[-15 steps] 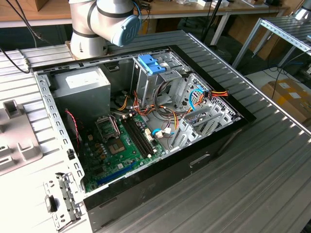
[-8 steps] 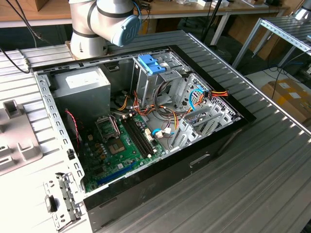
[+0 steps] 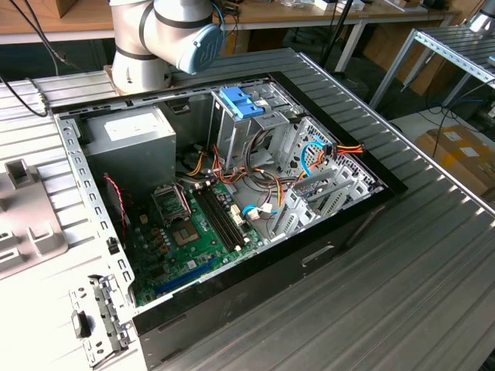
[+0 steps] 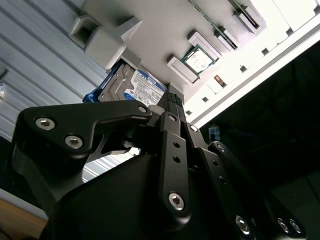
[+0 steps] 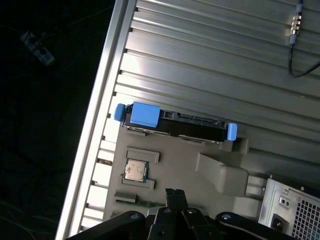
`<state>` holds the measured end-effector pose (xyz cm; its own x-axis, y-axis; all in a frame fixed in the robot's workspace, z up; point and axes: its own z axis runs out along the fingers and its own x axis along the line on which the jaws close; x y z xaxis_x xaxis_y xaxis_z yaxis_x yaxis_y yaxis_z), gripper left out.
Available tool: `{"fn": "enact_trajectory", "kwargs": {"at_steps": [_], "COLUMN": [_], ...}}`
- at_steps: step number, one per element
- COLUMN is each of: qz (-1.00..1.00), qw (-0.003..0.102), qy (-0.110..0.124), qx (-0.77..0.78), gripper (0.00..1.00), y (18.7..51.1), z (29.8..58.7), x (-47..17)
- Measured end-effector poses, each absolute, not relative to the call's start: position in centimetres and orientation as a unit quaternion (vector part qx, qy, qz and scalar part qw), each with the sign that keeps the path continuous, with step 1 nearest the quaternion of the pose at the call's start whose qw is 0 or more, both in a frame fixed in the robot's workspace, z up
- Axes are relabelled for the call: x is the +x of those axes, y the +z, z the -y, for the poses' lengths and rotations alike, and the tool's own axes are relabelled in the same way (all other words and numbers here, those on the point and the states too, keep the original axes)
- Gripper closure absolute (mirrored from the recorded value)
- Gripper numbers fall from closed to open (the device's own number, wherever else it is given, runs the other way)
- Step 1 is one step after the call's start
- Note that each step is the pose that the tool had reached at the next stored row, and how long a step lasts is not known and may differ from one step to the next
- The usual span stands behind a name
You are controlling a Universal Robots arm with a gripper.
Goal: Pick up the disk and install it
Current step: 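Pick up the disk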
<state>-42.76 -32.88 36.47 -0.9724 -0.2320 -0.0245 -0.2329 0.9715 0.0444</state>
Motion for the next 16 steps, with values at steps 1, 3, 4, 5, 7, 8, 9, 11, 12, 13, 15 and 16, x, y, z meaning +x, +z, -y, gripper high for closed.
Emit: {"fn": "enact_trajectory", "kwargs": {"at_steps": [1, 3, 4, 5, 7, 8, 9, 11, 12, 13, 15, 16], "qz": [-0.993, -0.992, -0.992, -0.992, -0.991, -0.991, -0.991, -0.991, -0.99, -0.99, -0.99, -0.99], "qw": [0.01, 0.009, 0.009, 0.009, 0.009, 0.009, 0.009, 0.009, 0.009, 0.009, 0.009, 0.009], "qy": [0.023, 0.024, 0.024, 0.024, 0.024, 0.024, 0.024, 0.024, 0.024, 0.024, 0.024, 0.024], "qx": [-0.118, -0.121, -0.124, -0.126, -0.13, -0.131, -0.132, -0.135, -0.136, -0.138, -0.14, -0.142], "gripper": [0.89, 0.89, 0.89, 0.89, 0.89, 0.89, 0.89, 0.89, 0.89, 0.89, 0.89, 0.89], "y": [36.47, 36.47, 36.47, 36.47, 36.47, 36.47, 36.48, 36.47, 36.47, 36.47, 36.47, 36.47], "z": [32.88, 32.88, 32.88, 32.88, 32.88, 32.88, 32.88, 32.88, 32.88, 32.88, 32.88, 32.88], "x": [-42.76, -42.76, -42.76, -42.76, -42.76, -42.76, -42.76, -42.76, -42.76, -42.76, -42.76, -42.76]}}
